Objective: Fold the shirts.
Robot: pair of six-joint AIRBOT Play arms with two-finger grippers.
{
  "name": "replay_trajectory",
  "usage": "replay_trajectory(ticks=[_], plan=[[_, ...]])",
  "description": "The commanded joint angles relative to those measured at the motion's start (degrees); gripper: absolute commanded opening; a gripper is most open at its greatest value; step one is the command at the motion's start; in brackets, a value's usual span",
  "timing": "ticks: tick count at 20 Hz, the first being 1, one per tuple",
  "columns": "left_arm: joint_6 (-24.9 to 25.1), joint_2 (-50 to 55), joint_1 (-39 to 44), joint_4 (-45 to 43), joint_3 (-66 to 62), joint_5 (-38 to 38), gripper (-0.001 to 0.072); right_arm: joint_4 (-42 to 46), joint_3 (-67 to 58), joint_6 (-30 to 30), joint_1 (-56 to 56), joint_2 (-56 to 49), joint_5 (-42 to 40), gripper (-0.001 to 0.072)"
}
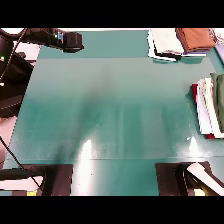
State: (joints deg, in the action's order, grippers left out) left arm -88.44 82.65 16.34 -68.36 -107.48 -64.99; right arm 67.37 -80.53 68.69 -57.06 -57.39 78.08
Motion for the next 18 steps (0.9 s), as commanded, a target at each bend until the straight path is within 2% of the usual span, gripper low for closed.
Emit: replay_trajectory(ticks=[1,7,9,10,11,12,14,18], plan=[[0.0,0.0,0.0,0.0,0.0,-0.1,0.0022,-12.9,-3.2,0.9,11.4,0.1,-0.3,0.0664],[0.0,0.0,0.0,0.0,0.0,0.2,0.0022,-13.1,1.8,1.9,45.5,0.1,-7.6,0.0653],[0.0,0.0,0.0,0.0,0.0,1.6,0.0022,-11.5,4.1,1.9,54.3,0.0,-11.2,0.0541],[0.0,0.0,0.0,0.0,0.0,2.5,0.0022,-9.9,4.8,1.9,57.9,0.0,-12.6,0.046],[0.0,0.0,0.0,0.0,0.0,3.4,0.0022,-8.1,5.3,1.9,61.4,0.1,-13.6,0.0202],[0.0,0.0,0.0,0.0,0.0,4.5,0.0022,-6.0,5.3,1.9,64.1,0.0,-13.7,0.0025],[0.0,0.0,0.0,0.0,0.0,6.5,0.0022,-3.2,5.3,1.9,68.2,0.1,-14.3,0.0022],[0.0,0.0,0.0,0.0,0.0,10.1,0.0022,-2.9,5.3,1.9,70.4,0.1,-14.1,0.0022]])
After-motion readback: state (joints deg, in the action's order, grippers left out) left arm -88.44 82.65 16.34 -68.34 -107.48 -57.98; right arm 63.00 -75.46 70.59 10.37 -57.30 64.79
